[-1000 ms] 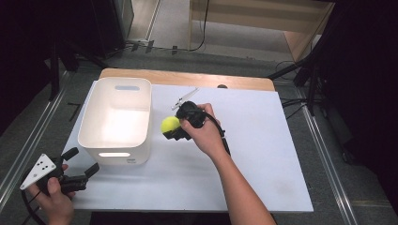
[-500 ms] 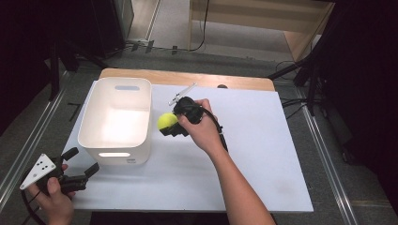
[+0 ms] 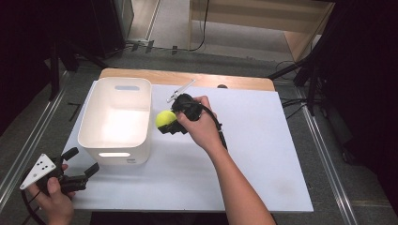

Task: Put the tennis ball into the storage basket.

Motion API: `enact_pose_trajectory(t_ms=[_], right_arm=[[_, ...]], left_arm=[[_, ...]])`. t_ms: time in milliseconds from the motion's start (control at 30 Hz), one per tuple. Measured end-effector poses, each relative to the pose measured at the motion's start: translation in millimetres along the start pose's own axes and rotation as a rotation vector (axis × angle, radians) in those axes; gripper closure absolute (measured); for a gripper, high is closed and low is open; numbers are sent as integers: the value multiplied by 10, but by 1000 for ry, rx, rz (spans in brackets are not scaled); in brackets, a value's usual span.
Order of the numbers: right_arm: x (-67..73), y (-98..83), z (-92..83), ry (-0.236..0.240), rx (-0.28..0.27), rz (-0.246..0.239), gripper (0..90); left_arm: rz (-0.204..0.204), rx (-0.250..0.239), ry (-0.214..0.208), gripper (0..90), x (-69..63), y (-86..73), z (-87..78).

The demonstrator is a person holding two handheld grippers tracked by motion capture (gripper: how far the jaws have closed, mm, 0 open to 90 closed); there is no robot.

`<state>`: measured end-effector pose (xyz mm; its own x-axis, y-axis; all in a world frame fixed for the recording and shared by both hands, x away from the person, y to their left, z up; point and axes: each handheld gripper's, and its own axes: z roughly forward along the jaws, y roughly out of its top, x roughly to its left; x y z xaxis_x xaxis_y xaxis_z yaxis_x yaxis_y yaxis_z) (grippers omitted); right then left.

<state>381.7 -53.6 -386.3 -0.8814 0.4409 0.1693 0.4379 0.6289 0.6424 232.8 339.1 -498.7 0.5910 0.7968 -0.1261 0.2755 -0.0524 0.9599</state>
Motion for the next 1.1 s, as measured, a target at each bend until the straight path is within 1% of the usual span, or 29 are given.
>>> enact_pose_trajectory(t_ms=[100,167,200,267,367,433,667,800,833,900,933,967,1100], right_arm=[[13,46,-14,6,-2,-7,240],[29,74,-26,10,2,-2,241],[30,88,-30,12,0,-9,241],[37,119,-39,8,-2,-12,240],[44,157,-53,14,-7,-20,241],[48,168,-59,13,-8,-16,241],[75,260,-68,16,-16,-39,240],[87,291,-75,16,-17,-38,241],[90,312,-75,15,-20,-48,241],[104,331,-78,19,-20,-47,240],[108,341,-78,14,-21,-47,241],[106,348,-75,17,-22,-57,241],[120,372,-88,16,-19,-53,241]], left_arm=[[0,0,0,0,3,0,0],[2,-2,0,0,5,0,1],[2,-1,0,0,5,1,-1],[2,-1,0,0,6,1,-1],[2,-1,0,0,5,1,-1],[2,-1,0,0,6,0,-1],[1,0,1,0,5,1,0],[1,0,1,0,6,1,0],[0,-1,0,0,5,1,2],[1,-1,0,0,4,1,1],[0,-1,0,0,5,1,1],[0,-1,0,0,5,1,1],[1,0,2,0,5,1,0]])
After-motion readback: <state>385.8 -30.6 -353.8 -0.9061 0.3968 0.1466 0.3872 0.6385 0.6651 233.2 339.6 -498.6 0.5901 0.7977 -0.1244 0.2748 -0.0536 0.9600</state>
